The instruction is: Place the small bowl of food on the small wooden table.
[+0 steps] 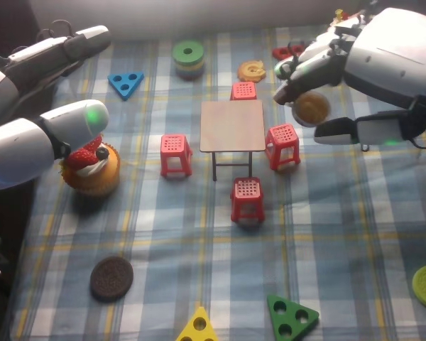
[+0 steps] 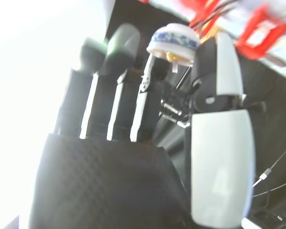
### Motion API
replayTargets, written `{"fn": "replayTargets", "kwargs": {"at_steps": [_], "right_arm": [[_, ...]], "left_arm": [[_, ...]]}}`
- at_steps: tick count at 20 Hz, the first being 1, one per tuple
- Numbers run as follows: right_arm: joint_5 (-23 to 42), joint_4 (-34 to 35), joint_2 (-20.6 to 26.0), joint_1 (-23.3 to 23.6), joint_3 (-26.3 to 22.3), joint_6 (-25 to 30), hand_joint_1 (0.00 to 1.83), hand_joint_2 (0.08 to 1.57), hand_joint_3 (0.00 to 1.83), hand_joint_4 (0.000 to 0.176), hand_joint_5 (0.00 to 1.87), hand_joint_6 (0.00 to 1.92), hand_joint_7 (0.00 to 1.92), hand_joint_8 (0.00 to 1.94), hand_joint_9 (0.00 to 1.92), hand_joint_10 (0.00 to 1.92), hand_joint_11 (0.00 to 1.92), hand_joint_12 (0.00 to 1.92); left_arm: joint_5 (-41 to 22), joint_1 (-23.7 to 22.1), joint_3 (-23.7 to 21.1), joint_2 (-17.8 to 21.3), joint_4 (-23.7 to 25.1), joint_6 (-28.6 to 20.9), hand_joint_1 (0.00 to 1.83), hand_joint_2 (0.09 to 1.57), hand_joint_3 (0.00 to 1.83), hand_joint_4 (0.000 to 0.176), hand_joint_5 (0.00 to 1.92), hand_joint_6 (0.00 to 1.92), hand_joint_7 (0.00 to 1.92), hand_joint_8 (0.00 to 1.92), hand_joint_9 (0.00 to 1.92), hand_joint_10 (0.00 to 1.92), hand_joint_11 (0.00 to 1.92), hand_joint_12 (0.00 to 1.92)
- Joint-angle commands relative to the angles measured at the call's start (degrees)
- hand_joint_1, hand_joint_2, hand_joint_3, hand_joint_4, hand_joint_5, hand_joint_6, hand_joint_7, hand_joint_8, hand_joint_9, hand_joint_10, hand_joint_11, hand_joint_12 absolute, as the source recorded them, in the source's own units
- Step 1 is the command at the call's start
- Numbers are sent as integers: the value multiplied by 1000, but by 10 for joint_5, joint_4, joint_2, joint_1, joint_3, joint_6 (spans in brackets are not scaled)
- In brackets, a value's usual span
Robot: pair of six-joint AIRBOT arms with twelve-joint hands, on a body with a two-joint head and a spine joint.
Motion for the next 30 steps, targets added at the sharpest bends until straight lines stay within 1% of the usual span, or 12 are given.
{"fn": "replayTargets", "kwargs": {"at_steps": [1, 7, 11, 13, 14, 16, 18, 19, 24, 25, 27, 30], "right_arm": [[65, 12, 0, 14, 3, 0, 1256, 1074, 0, 0, 1107, 641, 1066, 1040, 867, 1086, 591, 1589], [65, -11, -25, 49, 9, 1, 1242, 1064, 0, 23, 1065, 826, 1125, 798, 1011, 732, 654, 1443], [65, -24, -51, 62, 15, 10, 1364, 1044, 0, 0, 1110, 774, 1203, 530, 1002, 1097, 676, 1545], [65, -29, -61, 66, 16, 11, 1274, 1051, 1, 0, 1239, 416, 1059, 1028, 906, 1167, 591, 1681], [65, -30, -66, 67, 17, 11, 1360, 1072, 1, 0, 1111, 774, 1055, 829, 913, 1205, 579, 1659], [64, -35, -74, 70, 20, 14, 1391, 1050, 0, 0, 1071, 749, 1137, 685, 1041, 1077, 826, 1398], [61, -40, -78, 71, 22, 17, 1259, 1050, 1, 0, 1122, 854, 1135, 641, 948, 568, 450, 1331], [60, -42, -79, 72, 22, 17, 1362, 1055, 0, 0, 1061, 870, 1197, 636, 958, 905, 415, 1213], [56, -46, -79, 75, 23, 17, 1218, 1101, 1, 42, 979, 980, 1030, 908, 973, 416, 680, 1223], [54, -46, -79, 75, 24, 17, 1140, 1083, 1, 0, 1026, 902, 877, 428, 948, 313, 625, 1217], [50, -45, -78, 75, 24, 18, 1146, 958, 0, 0, 905, 75, 675, 8, 796, 91, 398, 1238], [47, -45, -78, 75, 26, 22, 1142, 956, 0, 0, 911, 28, 672, 2, 779, 55, 328, 1262]], "left_arm": [[-66, -7, 2, -2, 8, -4, 483, 1275, 0, 87, 313, 4, 234, 0, 194, 0, 0, 227], [-56, -11, 7, -7, 10, -4, 465, 1276, 1, 80, 316, 2, 207, 1, 171, 0, 0, 216], [-50, -14, 10, -9, 12, -4, 448, 1280, 0, 113, 233, 0, 194, 2, 169, 2, 0, 192], [-46, -18, 13, -10, 13, -4, 413, 1282, 1, 105, 160, 0, 166, 1, 131, 0, 0, 67], [-45, -19, 13, -10, 13, -5, 398, 1282, 0, 100, 136, 0, 147, 0, 118, 0, 0, 13], [-42, -21, 15, -12, 14, -6, 348, 1267, 0, 103, 113, 0, 144, 1, 120, 2, 0, 0], [-39, -23, 24, -16, 20, -29, 372, 1268, 0, 86, 105, 1, 149, 2, 131, 5, 21, 10], [-39, -23, 28, -19, 23, -43, 404, 1264, 0, 76, 105, 1, 147, 1, 130, 3, 28, 14], [-40, -24, 30, -20, 28, -55, 379, 1267, 1, 60, 137, 4, 157, 2, 149, 3, 67, 42], [-41, -24, 29, -20, 29, -55, 388, 1268, 1, 66, 118, 1, 150, 0, 133, 0, 44, 35], [-44, -24, 28, -19, 29, -55, 436, 1257, 0, 52, 144, 6, 172, 5, 160, 8, 46, 44], [-42, -24, 29, -18, 29, -55, 385, 1262, 2, 43, 150, 4, 170, 3, 158, 5, 41, 50]]}}
